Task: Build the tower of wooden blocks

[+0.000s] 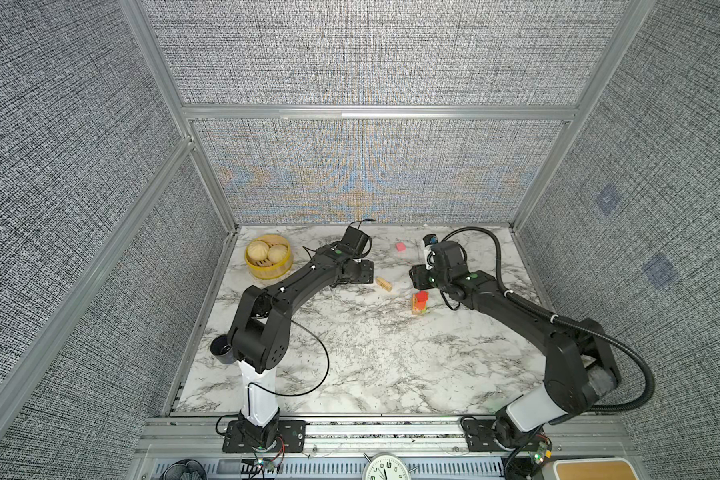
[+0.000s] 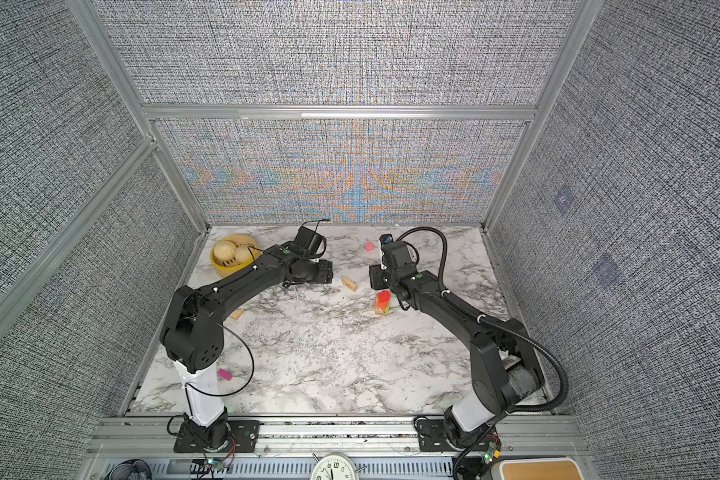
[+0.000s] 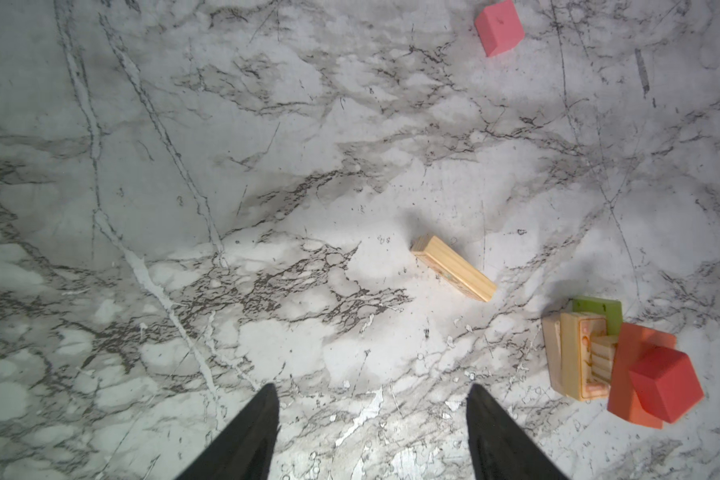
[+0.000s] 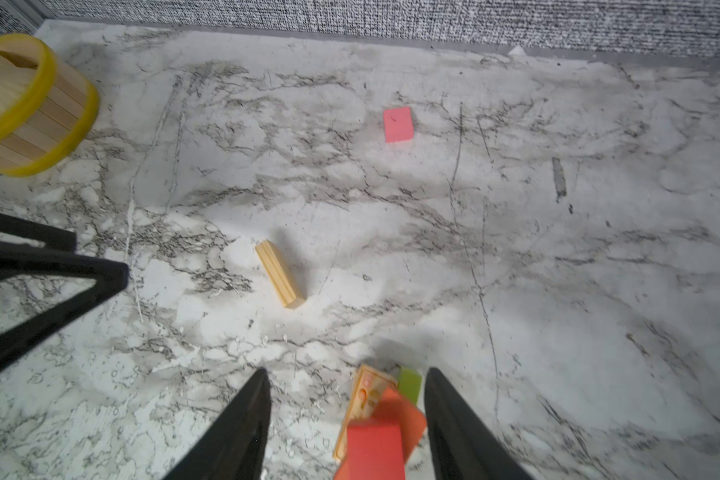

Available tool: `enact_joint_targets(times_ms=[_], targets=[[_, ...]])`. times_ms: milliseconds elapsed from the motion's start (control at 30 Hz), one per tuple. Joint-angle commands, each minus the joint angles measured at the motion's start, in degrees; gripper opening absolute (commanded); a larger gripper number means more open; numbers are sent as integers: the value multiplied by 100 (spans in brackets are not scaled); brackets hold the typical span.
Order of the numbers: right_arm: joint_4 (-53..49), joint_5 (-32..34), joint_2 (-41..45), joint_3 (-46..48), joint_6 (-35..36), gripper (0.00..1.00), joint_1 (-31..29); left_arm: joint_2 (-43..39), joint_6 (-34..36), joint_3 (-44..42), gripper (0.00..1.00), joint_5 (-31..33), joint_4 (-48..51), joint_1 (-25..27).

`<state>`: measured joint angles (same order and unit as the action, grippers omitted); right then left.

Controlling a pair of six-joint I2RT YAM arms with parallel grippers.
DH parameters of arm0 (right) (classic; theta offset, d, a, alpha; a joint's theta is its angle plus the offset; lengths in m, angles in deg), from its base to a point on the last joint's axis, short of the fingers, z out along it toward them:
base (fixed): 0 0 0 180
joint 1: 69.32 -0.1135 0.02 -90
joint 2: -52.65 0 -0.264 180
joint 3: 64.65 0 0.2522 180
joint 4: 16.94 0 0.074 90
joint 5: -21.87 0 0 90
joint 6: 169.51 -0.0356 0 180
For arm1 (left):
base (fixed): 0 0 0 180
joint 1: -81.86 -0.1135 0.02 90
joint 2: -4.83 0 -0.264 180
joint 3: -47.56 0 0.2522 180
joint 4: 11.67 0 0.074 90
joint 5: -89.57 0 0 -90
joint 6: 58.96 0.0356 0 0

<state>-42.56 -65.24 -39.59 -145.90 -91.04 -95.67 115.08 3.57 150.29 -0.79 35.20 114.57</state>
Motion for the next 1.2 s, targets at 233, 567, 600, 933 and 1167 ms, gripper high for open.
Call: enact_joint_targets(times_ms=[233, 567, 600, 933, 1167], targets=[[-2437, -1431, -2103, -2820, 1042, 50, 14, -698, -392, -1144, 74, -113, -513, -370], [-3025, -1669, -3126, -3662, 1384, 50, -111, -1354, -714, -2478, 75, -106, -1276, -526], [-3077, -1669, -3224, -3728, 1403, 50, -139, -1404, -717, -2542, 75, -90, -1288, -537], [-3155, -1547, -3762, -4051, 1391, 50, -282, -1777, -759, -2916, 75, 10, -1311, -578], [-3067, -1373, -3830, -4135, 1338, 48, -283, -1880, -734, -2973, 75, 62, -1220, -581]])
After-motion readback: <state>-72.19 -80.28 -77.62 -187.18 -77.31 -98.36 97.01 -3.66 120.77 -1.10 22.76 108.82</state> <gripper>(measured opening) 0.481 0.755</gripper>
